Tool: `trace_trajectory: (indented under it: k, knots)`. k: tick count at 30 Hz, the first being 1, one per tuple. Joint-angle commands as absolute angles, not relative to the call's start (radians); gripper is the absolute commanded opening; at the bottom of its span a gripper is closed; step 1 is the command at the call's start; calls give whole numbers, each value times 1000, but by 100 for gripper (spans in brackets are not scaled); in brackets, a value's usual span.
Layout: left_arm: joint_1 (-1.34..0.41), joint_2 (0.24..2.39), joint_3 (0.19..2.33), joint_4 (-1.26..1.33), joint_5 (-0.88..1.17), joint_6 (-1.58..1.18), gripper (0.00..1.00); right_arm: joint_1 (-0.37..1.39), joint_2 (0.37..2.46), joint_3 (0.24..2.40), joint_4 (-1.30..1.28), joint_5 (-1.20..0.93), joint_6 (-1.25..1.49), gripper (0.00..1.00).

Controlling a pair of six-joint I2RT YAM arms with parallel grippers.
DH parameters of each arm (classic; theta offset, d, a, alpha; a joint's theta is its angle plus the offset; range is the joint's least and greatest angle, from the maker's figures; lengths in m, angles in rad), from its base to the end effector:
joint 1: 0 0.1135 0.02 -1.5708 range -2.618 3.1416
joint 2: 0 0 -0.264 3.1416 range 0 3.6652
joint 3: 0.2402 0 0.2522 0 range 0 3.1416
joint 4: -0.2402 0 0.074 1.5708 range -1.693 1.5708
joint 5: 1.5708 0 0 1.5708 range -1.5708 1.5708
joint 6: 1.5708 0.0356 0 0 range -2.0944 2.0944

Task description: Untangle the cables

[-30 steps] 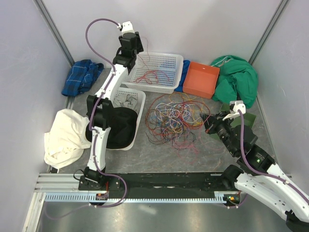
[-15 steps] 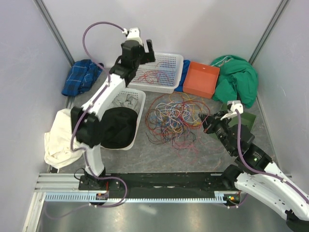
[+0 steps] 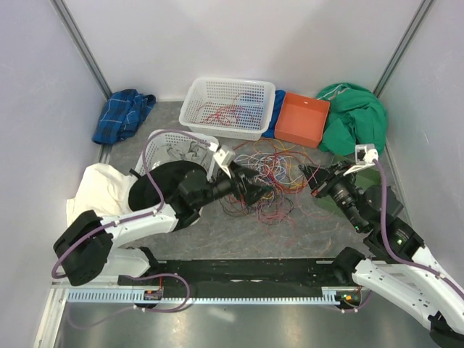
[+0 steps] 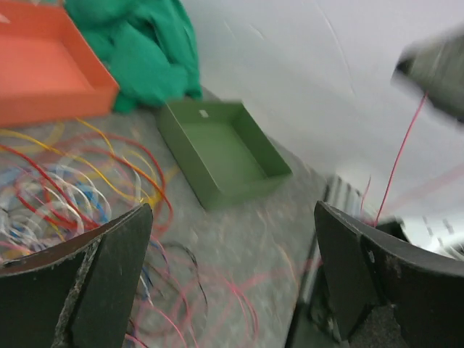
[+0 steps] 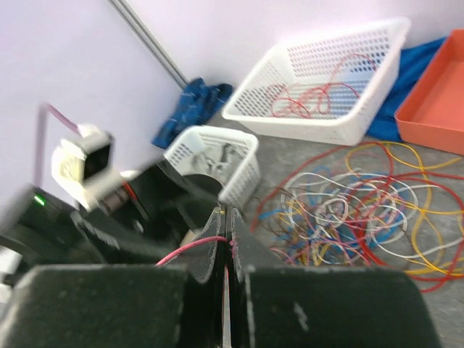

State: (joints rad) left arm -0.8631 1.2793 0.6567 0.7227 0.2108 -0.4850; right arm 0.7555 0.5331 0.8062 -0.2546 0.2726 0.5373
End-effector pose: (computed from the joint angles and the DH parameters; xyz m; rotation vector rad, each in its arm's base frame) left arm 0.1805 -0.2225 0.2831 0.4818 1.5278 -1.2294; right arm 0.0944 0.0757 0.3735 0.0479 1.6095 0.8039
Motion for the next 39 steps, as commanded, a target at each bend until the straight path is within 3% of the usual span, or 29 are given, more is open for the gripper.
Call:
trace_trajectory:
  k: [1,10,26,27,30,31,33,34,37,38,39]
  knots:
    - [-955,1252,589,1096,343,-493,100,759,514,865,-282,230,607,0]
    - [-1035,1448,483,1544,460,-574,100,758,505,880,-298,190,683,0]
    - [-1046,1747,637,1661,459,-548,98,759,506,904,-311,140,703,0]
    - [-1048,1749,641,1661,466,-552,95,758,505,900,-314,141,703,0]
    - [-1048,1744,652,1658,483,-563,68,759,494,893,-318,146,703,0]
    - [-1045,1737,653,1651,486,-566,53,759,488,891,-319,150,701,0]
    - [-1045,1692,653,1579,486,-566,13,761,476,893,-330,159,687,0]
    - [-1043,1666,652,1533,476,-552,2,758,468,897,-337,166,681,0]
    - [-1043,1521,670,1247,440,-477,2,759,437,911,-379,205,651,2]
    - [-1045,1472,689,1036,416,-453,2,759,428,916,-388,218,641,22]
    - [-1045,1427,716,881,363,-427,2,759,414,920,-415,231,634,34]
